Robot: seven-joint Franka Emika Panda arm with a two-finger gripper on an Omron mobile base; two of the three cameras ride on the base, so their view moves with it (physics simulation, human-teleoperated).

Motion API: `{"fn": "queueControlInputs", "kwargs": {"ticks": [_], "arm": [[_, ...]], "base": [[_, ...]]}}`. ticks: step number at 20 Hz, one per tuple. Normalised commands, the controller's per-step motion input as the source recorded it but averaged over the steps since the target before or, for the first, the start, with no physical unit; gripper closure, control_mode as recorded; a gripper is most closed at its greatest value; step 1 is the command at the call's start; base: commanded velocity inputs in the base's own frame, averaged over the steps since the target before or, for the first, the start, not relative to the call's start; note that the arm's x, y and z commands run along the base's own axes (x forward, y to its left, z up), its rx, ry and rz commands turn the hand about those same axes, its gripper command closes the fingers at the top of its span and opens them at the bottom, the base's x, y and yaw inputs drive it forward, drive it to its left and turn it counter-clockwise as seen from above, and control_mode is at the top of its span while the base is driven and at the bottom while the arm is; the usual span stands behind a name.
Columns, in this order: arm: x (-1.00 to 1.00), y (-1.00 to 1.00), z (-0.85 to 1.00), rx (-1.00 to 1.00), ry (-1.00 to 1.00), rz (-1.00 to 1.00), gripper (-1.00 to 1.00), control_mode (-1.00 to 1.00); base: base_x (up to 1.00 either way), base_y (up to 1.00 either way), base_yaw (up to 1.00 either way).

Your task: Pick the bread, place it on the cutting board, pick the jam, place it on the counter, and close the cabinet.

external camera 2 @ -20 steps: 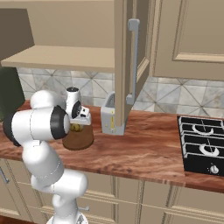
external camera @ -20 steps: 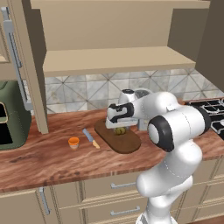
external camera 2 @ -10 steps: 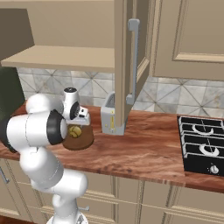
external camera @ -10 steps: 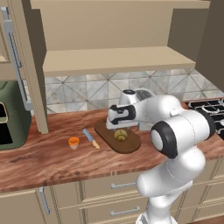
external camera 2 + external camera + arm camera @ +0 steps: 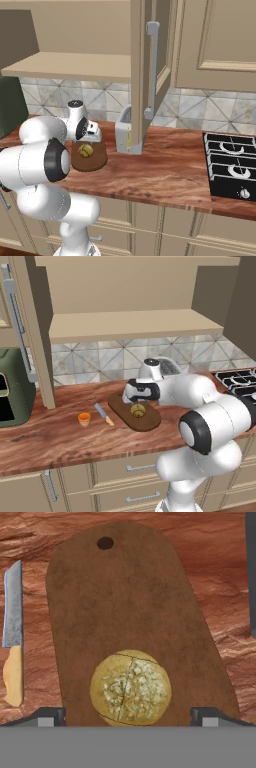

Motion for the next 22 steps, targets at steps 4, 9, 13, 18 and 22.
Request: {"fn": "queueControlInputs", "kwargs": {"ticks": [4,9,13,18,22], "arm": [[-0.07,-0.03,0.19,0.0,-0.11,0.0,-1.0,-1.0],[-0.01,-0.06,0.15,0.0,-0.06,0.0,-1.0,-1.0],[0.0,-0.08,0.14,0.0,-0.07,0.0,-1.0,-1.0],[0.0,-0.07,0.15,0.0,-0.08,0.0,-1.0,-1.0],[0.0,-0.09,0.12,0.0,-0.07,0.0,-1.0,-1.0]], "base": [[0.0,0.0,0.0],[0.0,0.0,0.0],[0.0,0.0,0.0],[0.0,0.0,0.0],[0.0,0.0,0.0]]}}
